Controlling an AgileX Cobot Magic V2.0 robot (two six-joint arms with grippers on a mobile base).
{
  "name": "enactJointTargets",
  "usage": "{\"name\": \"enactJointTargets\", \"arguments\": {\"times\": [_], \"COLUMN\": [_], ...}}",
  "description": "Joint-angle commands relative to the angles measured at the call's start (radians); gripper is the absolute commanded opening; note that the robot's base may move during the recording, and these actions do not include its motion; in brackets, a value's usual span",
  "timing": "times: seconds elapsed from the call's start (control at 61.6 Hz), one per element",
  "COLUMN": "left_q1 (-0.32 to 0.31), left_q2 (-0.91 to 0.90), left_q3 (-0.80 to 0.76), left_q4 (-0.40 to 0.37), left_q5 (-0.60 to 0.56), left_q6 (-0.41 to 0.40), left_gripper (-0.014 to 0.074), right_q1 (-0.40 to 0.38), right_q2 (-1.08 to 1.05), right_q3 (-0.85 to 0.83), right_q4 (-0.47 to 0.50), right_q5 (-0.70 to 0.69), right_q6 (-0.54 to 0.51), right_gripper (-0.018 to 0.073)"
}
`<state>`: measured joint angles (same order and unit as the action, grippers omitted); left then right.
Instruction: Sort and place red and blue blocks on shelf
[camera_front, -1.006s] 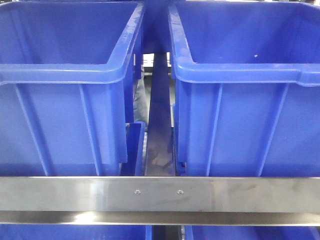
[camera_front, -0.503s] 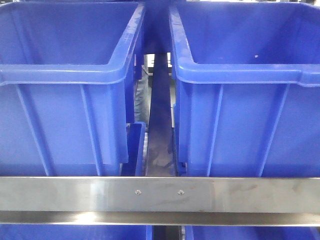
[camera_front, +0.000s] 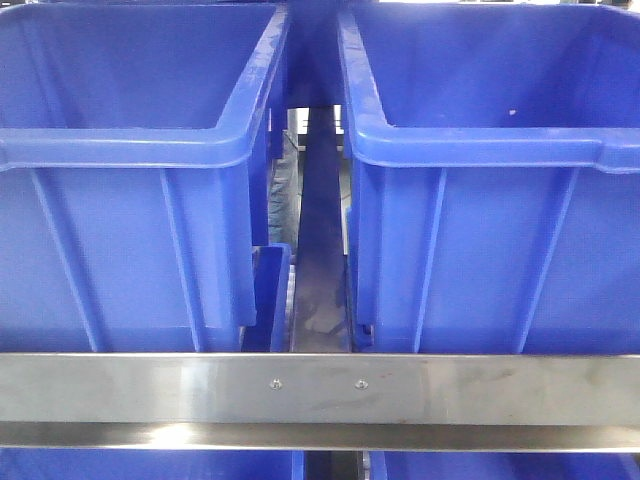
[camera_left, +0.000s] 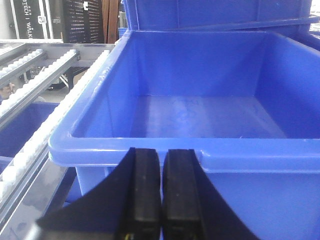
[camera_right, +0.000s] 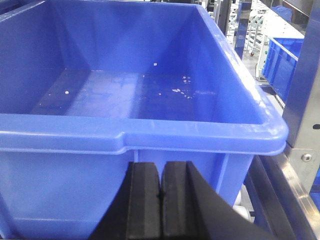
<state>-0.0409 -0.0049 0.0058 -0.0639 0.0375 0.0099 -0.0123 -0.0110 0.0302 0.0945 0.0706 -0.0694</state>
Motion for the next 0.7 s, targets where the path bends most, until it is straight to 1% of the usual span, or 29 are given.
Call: {"name": "enactJointTargets", "arguments": {"times": [0.0,0.682], "left_q1": [0.000,0.000], "left_q2": [-0.017,-0.017], "left_q3": [0.027,0.027], "left_q4": [0.000,0.000], "left_q5": [-0.089,-0.089], "left_q6": [-0.010,-0.010], "left_gripper": [0.0123,0.0122], "right_q1": [-0.006,-0.006], "right_q2": [-0.019,-0.019], "right_q3": [-0.022,-0.022], "right_q4": [-0.008,-0.008], "right_q5": [-0.087,-0.087], "right_q6": [-0.004,-0.004], "right_gripper": [0.0057,0.0057]}}
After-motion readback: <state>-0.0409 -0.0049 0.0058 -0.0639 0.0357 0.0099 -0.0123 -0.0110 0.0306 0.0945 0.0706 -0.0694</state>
